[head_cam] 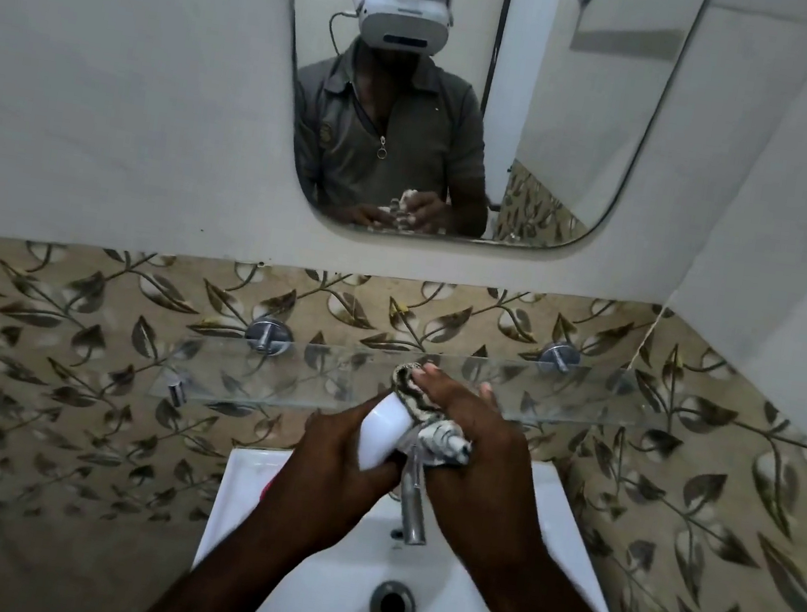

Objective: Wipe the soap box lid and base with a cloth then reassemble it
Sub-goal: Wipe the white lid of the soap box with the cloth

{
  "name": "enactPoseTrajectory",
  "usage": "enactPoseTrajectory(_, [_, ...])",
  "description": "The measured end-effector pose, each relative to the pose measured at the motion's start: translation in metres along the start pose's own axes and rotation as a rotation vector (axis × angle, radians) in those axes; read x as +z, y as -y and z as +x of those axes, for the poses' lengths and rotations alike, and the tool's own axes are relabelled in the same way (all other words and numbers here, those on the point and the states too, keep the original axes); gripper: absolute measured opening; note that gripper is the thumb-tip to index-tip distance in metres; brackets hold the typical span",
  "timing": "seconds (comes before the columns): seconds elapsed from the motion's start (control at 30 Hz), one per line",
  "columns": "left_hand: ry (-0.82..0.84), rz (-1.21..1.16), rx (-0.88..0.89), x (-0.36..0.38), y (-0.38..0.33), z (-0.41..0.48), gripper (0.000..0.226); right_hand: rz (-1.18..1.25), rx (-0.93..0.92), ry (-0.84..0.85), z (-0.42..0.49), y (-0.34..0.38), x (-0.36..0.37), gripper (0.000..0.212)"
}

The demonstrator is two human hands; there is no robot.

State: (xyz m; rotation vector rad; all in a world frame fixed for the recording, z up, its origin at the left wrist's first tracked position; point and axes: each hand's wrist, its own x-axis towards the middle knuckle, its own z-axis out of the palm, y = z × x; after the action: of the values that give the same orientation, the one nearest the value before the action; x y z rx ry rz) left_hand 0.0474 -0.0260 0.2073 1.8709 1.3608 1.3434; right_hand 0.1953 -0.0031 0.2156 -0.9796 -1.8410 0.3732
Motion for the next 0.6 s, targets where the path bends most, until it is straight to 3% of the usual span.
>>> enactPoseTrajectory(0.1, [0.004,0.006,-0.075,0.003,0.01,-0.004,0.016,-0.177,-0.292,0.059,-0.011,0.018,0.001,0.05])
enactPoseTrajectory(0.17, [-0.037,-0.016,-0.079,0.002,0.009,-0.005,0.038,-0.174,-0.439,0.123,-0.013,0.019,-0.001,0.038])
enactPoseTrajectory(0.23, [-0.047,-0.018,-0.021,0.001,0.006,0.0,0.016,-0.059,-0.346,0.061,-0.008,0.006,0.0,0.041])
enactPoseTrajectory(0.33, [-0.019,-0.021,0.03,0.002,-0.001,0.002,0.043,0.058,-0.026,-0.051,0.002,0.001,0.001,0.066])
enactPoseTrajectory(0.5, [-0.135,0.115,0.127,0.003,-0.002,0.001,0.029,-0.203,-0.368,0.077,-0.011,0.018,0.001,0.042])
enactPoseTrajectory(0.53, [-0.117,0.103,0.103,0.003,0.002,0.002,0.026,-0.177,-0.371,0.086,-0.01,0.012,0.002,0.041])
enactPoseTrajectory(0.6, [-0.045,0.013,0.063,0.002,-0.002,0.003,0.036,-0.022,-0.2,0.032,-0.004,0.0,0.002,0.052])
